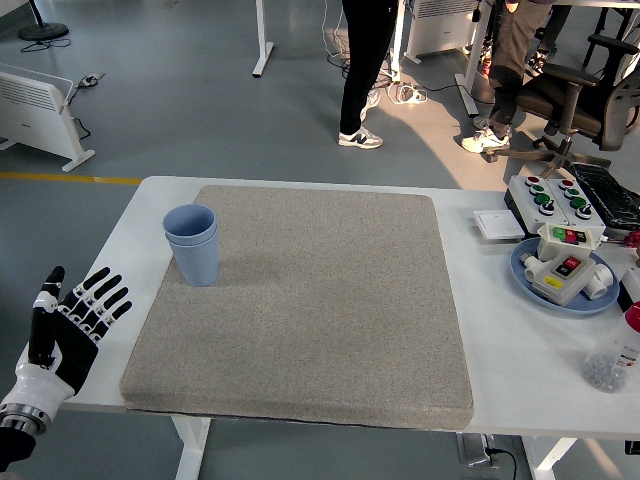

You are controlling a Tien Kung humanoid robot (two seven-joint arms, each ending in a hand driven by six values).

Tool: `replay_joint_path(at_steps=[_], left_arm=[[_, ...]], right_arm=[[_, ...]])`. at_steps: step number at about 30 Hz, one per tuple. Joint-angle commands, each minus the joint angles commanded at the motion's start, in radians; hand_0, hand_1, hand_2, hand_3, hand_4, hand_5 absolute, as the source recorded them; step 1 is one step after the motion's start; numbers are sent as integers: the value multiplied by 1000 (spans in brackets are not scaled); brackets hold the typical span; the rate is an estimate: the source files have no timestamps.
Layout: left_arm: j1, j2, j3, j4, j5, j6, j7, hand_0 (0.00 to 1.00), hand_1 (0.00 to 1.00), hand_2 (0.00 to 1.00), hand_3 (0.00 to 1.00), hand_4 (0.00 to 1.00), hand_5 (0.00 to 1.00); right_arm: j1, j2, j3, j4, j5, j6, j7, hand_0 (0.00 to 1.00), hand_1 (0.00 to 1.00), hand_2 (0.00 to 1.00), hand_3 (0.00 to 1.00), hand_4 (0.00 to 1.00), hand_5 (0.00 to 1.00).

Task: Push cup pick cup insert cup

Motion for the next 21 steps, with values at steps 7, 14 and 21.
replay_joint_path(at_steps=[7, 14, 21], left_arm=[[-7, -1, -4, 20, 6, -7, -2, 831, 843, 833, 758, 736, 998], [-21, -8, -4, 30, 10, -11, 2, 831, 841, 833, 756, 727, 998], [-34, -9, -4, 33, 17, -7, 1, 831, 841, 835, 757, 724, 998]], right_arm=[[8, 0, -4, 0, 17, -4, 6, 529, 547, 608, 614, 182, 748], [16, -1, 2, 0, 18, -7, 11, 529, 547, 606, 612, 178, 749], [24, -1, 7, 0, 24, -13, 22, 529, 547, 606, 609, 175, 752]])
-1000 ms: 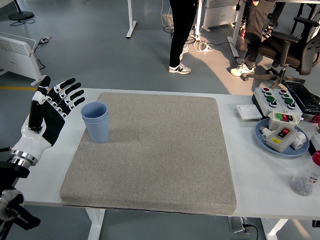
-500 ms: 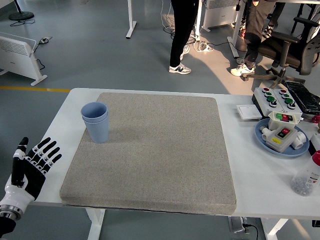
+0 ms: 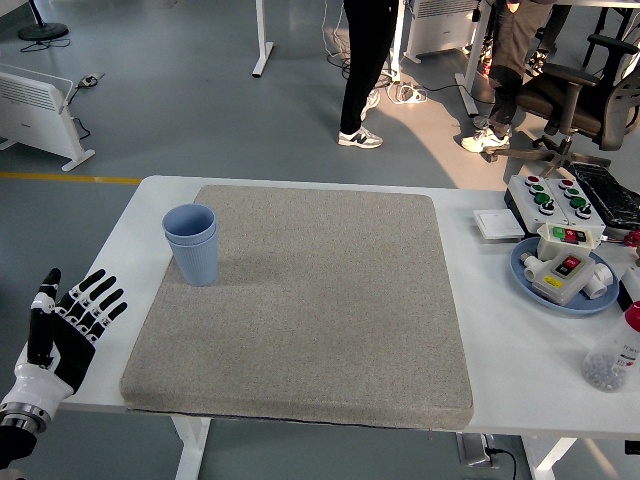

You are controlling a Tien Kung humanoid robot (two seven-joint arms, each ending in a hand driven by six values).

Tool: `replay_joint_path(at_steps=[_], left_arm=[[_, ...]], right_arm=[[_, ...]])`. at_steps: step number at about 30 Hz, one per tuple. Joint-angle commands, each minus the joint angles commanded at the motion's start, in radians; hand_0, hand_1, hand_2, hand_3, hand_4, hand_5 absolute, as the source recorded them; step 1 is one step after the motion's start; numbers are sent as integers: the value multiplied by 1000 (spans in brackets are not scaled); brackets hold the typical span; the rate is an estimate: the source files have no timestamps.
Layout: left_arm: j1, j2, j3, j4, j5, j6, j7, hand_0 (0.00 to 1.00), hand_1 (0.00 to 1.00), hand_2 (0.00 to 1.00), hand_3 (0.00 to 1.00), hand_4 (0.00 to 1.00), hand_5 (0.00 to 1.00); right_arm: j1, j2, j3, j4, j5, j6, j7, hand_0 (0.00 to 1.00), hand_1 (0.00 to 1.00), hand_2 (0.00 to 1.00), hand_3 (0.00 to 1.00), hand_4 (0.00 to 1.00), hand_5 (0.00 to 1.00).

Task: Push cup pick cup insert cup

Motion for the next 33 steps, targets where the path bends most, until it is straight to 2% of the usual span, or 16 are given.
replay_joint_path(at_steps=[14, 20, 33], left_arm=[[-26, -5, 8, 6, 19, 17, -1, 831, 839, 835, 756, 722, 998], [-13, -14, -11, 8, 25, 24, -7, 829, 833, 827, 751, 719, 998], [-21, -10, -5, 7, 43, 22, -5, 827, 826, 822, 748, 716, 998]], right_arm=[[15, -3, -25, 0, 58, -1, 31, 529, 547, 600, 604, 165, 751], [22, 0, -98, 0, 149, 1, 55, 530, 547, 597, 598, 162, 751], [21, 7, -64, 0, 138, 2, 62, 529, 547, 596, 589, 157, 770]])
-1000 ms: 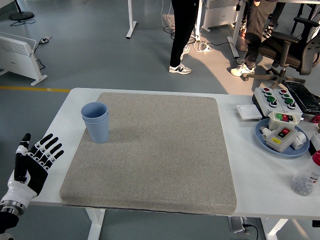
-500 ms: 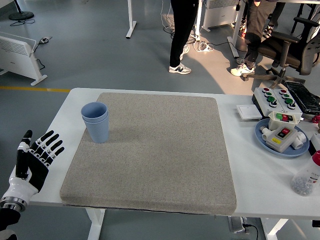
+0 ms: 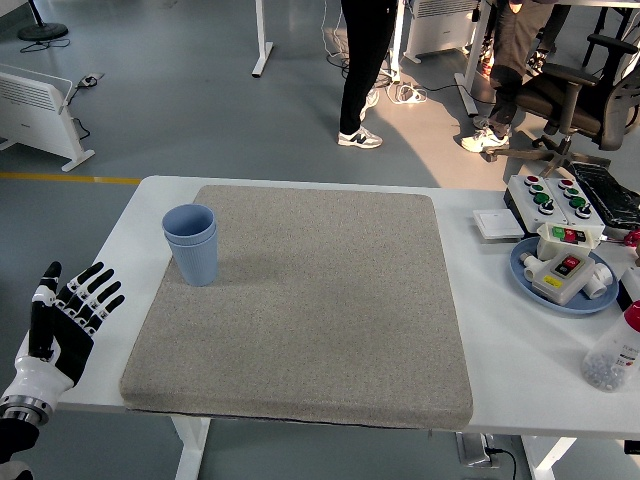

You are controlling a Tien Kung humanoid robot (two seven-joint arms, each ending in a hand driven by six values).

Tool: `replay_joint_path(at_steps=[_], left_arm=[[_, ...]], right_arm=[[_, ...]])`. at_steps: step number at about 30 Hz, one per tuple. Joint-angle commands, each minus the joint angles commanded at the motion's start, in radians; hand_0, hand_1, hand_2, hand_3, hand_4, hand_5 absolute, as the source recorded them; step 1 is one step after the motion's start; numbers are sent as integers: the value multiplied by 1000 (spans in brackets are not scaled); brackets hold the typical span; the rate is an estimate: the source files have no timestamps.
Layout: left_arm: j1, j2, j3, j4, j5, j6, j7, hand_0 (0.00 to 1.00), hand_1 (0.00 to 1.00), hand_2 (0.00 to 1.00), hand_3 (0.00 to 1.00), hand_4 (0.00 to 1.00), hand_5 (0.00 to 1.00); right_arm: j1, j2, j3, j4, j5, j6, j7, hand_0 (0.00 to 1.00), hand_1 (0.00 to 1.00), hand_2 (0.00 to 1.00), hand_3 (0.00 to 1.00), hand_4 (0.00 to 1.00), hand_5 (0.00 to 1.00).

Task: Push cup pick cup insert cup

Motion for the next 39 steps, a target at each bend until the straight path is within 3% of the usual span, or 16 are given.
replay_joint_path(at_steps=[15, 21, 29, 39], left_arm=[[-5, 18, 6, 2, 0, 1, -2, 825, 822, 817, 741, 710, 998], [12, 14, -25, 15, 9, 0, -5, 823, 819, 815, 739, 709, 998], [5, 16, -22, 23, 14, -1, -3, 823, 818, 814, 739, 709, 998], [-13, 12, -24, 36, 19, 0, -1, 822, 817, 814, 738, 708, 998]], right_arm=[[-14, 11, -40, 0, 83, 30, 4, 529, 546, 596, 573, 151, 772], [-34, 16, -13, 0, 51, 103, -23, 530, 546, 605, 586, 145, 775], [-50, 10, 48, 0, 36, 148, -43, 531, 546, 620, 605, 147, 789], [-71, 16, 113, 0, 116, 105, -44, 531, 546, 632, 620, 162, 811]])
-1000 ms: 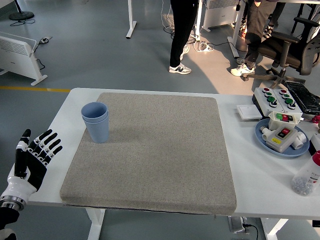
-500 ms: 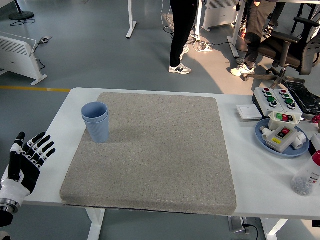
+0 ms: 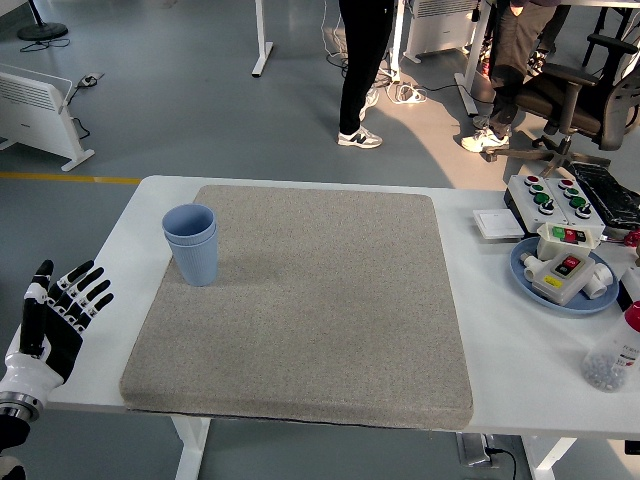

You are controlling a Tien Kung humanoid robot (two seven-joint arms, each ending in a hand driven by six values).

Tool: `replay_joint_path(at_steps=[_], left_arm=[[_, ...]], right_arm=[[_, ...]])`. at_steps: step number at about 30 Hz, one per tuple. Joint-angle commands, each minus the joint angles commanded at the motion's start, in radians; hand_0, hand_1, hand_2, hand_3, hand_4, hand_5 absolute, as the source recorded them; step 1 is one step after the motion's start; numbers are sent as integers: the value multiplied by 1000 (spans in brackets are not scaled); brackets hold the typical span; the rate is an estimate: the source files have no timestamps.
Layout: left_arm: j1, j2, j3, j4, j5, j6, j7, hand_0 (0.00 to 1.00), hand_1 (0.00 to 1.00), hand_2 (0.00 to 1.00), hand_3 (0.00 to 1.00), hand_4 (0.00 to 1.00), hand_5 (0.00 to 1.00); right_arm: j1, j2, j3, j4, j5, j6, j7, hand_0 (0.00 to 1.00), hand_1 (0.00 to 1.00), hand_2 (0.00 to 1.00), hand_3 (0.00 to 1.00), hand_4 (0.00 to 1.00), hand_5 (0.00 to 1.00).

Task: Push cup pick cup insert cup

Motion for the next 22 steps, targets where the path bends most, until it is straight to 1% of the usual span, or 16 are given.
replay_joint_path(at_steps=[3, 5, 6, 8, 10, 11, 12, 14, 16, 17, 18, 20, 22], left_arm=[[-5, -1, -1, 2, 1, 0, 0, 822, 817, 814, 738, 708, 998], [-11, -3, 2, 4, 3, 1, 1, 822, 817, 814, 738, 708, 998], [-13, -3, 3, 5, 3, 1, 1, 822, 816, 814, 738, 708, 998], [-20, -7, 8, 8, 3, 2, 1, 822, 816, 814, 738, 708, 998], [-24, -10, 15, 10, 4, 3, 1, 822, 816, 814, 738, 708, 998], [-25, -11, 15, 10, 4, 3, 1, 822, 816, 814, 738, 708, 998], [-27, -11, 18, 12, 4, 4, 1, 822, 815, 814, 739, 707, 998], [-28, -12, 21, 13, 4, 5, 1, 822, 815, 814, 739, 707, 998], [-28, -13, 22, 15, 3, 6, 1, 822, 815, 814, 739, 707, 998], [-28, -13, 22, 15, 3, 6, 1, 822, 815, 814, 739, 707, 998], [-28, -13, 23, 16, 3, 6, 1, 821, 815, 814, 738, 707, 998], [-30, -13, 24, 20, 3, 7, 0, 821, 815, 814, 738, 707, 998], [-31, -14, 26, 22, 3, 7, 0, 821, 815, 814, 738, 707, 998]], right_arm=[[-13, 0, -50, 0, 83, -4, 7, 531, 546, 632, 620, 162, 811], [-25, -1, -110, 0, 164, 0, 16, 531, 546, 632, 620, 162, 811], [-28, -1, -136, 0, 203, 2, 18, 531, 546, 667, 681, 240, 875], [-35, -1, -184, 0, 275, 10, 19, 531, 546, 667, 681, 240, 875], [-41, -3, -233, 0, 366, 20, -4, 531, 546, 667, 681, 240, 875], [-41, -3, -239, 0, 405, 21, -8, 531, 546, 667, 681, 240, 875], [-43, -4, -254, 0, 442, 24, -15, 537, 544, 775, 836, 420, 971], [-46, -4, -272, 0, 525, 28, -12, 537, 544, 775, 836, 420, 971], [-48, -2, -283, 0, 586, 29, 20, 537, 544, 775, 836, 420, 971], [-49, -2, -284, 0, 591, 29, 35, 537, 544, 775, 836, 420, 971], [-49, -1, -288, 0, 598, 30, 49, 534, 506, 846, 869, 481, 980], [-50, -1, -300, 0, 627, 33, 67, 534, 506, 846, 869, 481, 980], [-51, 0, -308, 0, 652, 33, 69, 534, 506, 846, 869, 481, 980]])
